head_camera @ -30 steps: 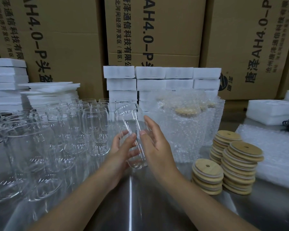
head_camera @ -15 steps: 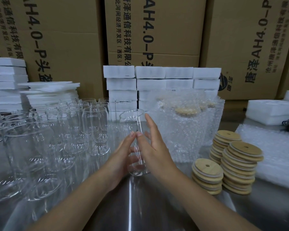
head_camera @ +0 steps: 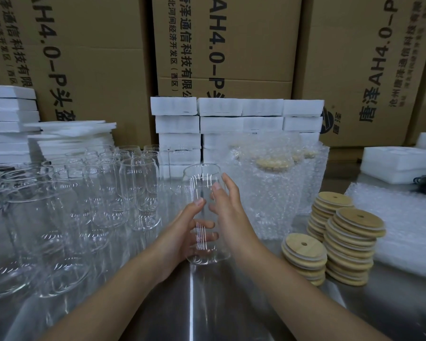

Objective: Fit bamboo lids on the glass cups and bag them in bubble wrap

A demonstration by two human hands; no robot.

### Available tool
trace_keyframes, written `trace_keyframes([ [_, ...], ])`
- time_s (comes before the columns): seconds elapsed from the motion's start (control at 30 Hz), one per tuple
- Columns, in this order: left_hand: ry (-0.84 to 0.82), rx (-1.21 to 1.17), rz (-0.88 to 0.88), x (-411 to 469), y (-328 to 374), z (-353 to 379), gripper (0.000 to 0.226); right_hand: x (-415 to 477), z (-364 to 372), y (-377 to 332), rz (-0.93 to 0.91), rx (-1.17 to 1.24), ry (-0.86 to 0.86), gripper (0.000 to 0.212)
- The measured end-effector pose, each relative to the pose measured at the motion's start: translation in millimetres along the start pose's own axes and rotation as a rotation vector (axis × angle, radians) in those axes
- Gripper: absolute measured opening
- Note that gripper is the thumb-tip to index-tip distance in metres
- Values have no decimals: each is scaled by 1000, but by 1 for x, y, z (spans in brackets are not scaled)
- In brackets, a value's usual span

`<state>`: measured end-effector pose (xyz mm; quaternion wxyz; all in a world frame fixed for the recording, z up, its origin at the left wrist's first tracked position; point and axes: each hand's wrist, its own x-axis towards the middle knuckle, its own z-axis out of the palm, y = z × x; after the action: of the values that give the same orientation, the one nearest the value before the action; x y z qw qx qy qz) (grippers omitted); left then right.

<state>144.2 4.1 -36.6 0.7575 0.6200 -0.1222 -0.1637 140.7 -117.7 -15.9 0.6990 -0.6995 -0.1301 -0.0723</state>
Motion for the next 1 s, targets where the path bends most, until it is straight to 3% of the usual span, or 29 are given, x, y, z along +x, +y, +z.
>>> trace_keyframes([
  [0.1,17,-5,24,-1,-1,1,114,2,0,1,64,25,44,47],
  [0.23,38,29,56,-3,-1,1,115,2,0,3,106,8,79,26],
  [0.33,38,35,80,-5,0,6,115,3,1,2,96,-23,122,41],
  [0.4,61,40,103,-7,1,9,127,2,3,0,85,-32,139,53],
  [0.53,111,41,155,-8,2,11,154,-3,6,0,55,-63,134,35],
  [0.6,141,22,171,-8,2,12,158,-7,7,1,26,-72,134,39],
  [0.67,167,-14,175,-6,2,12,149,-8,8,2,-22,-87,130,61],
  [0.73,184,-63,167,-5,1,11,129,-11,7,0,-84,-116,97,57],
  [0.87,195,-107,34,0,0,4,69,-12,7,-2,-160,-152,75,46],
  [1.0,126,-141,-15,5,-2,1,57,-11,9,-2,-145,-115,60,44],
])
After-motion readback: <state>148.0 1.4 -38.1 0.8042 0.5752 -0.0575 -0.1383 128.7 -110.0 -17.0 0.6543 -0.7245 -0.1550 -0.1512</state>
